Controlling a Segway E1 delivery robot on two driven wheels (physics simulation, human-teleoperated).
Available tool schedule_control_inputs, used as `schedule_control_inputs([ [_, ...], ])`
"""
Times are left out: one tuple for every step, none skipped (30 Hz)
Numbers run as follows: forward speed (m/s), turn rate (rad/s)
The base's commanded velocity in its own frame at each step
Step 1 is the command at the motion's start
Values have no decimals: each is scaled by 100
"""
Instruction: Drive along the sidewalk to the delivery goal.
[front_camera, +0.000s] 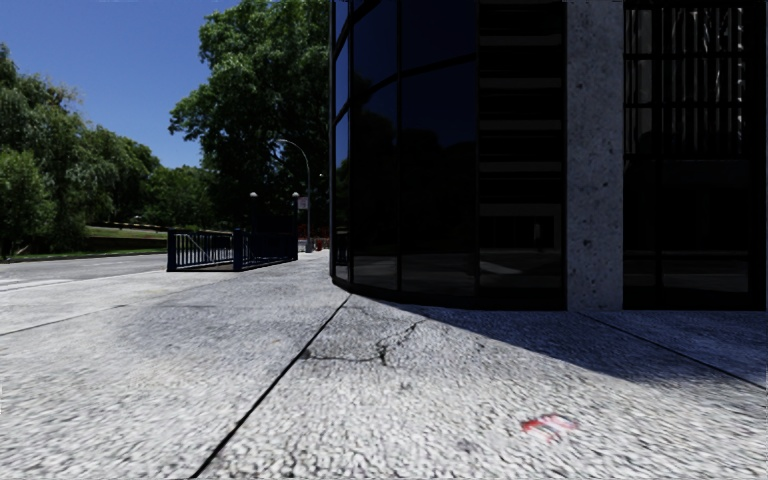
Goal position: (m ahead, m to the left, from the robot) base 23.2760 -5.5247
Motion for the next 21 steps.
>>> schedule_control_inputs([
  [153,120],
  [153,120],
  [153,120],
  [153,110],
  [153,99],
  [153,96],
  [153,96],
  [153,88],
  [153,79],
  [153,74],
  [153,74],
  [153,70],
  [153,68],
  [153,66],
  [153,66],
  [153,66],
  [153,66],
  [153,68],
  [153,82],
  [153,90],
  [153,92],
])
